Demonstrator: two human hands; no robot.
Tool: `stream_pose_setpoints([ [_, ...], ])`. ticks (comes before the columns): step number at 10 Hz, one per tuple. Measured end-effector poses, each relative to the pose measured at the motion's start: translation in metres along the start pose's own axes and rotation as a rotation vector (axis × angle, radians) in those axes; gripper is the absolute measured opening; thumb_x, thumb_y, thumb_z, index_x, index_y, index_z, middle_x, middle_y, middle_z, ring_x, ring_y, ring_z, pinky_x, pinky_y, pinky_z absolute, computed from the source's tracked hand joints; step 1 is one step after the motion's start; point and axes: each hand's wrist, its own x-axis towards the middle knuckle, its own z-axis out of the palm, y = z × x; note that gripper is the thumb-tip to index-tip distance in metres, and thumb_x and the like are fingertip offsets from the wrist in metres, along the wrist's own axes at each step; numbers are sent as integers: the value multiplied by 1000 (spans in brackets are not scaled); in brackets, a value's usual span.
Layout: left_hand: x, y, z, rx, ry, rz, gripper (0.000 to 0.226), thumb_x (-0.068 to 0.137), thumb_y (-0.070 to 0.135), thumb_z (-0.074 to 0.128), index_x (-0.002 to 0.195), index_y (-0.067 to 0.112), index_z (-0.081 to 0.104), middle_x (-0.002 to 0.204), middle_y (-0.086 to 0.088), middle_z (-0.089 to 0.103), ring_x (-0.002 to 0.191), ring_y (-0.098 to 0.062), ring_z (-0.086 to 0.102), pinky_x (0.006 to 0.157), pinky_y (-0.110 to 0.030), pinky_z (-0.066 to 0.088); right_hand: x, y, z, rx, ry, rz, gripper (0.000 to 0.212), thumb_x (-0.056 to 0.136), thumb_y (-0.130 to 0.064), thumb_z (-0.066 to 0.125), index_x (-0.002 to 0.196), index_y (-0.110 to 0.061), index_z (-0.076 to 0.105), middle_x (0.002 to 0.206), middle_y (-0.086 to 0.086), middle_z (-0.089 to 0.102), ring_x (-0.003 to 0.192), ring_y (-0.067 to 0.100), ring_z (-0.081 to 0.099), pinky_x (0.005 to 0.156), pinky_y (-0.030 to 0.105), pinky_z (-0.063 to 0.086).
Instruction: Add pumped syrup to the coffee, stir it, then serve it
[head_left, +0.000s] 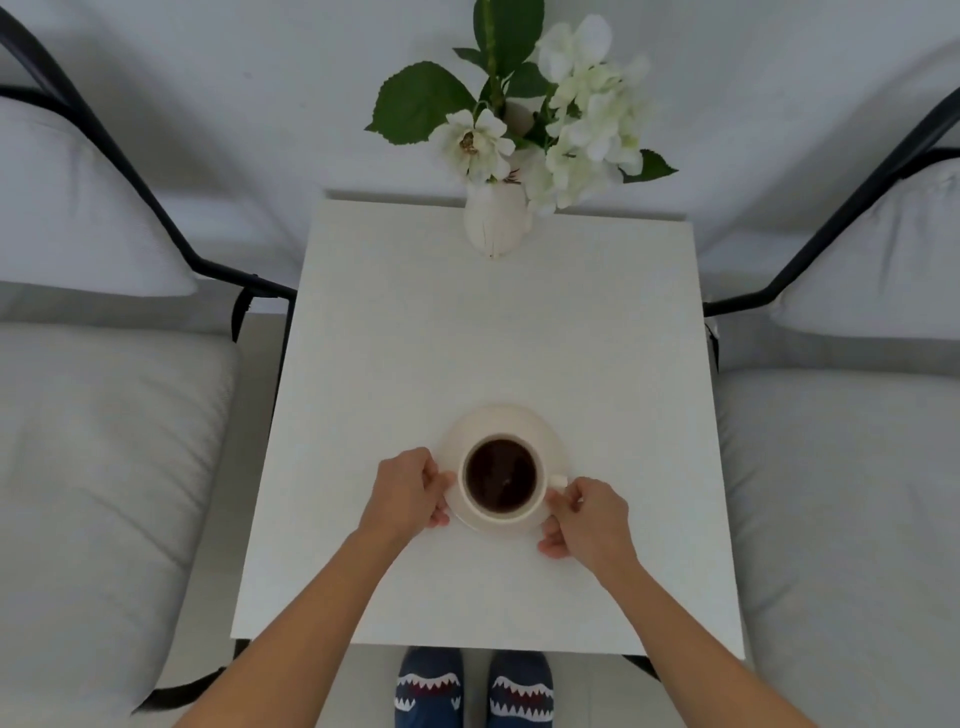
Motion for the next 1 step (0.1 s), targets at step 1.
stream_pose_setpoints([
  [1,-6,-4,-2,89,65,10,22,98,25,64,88,5,61,70,-6,72,58,-24,75,63,-40,63,-9,-14,-14,-119,44,-27,30,100,-18,59,74,-6,50,70,20,71,41,21,66,46,35,59],
])
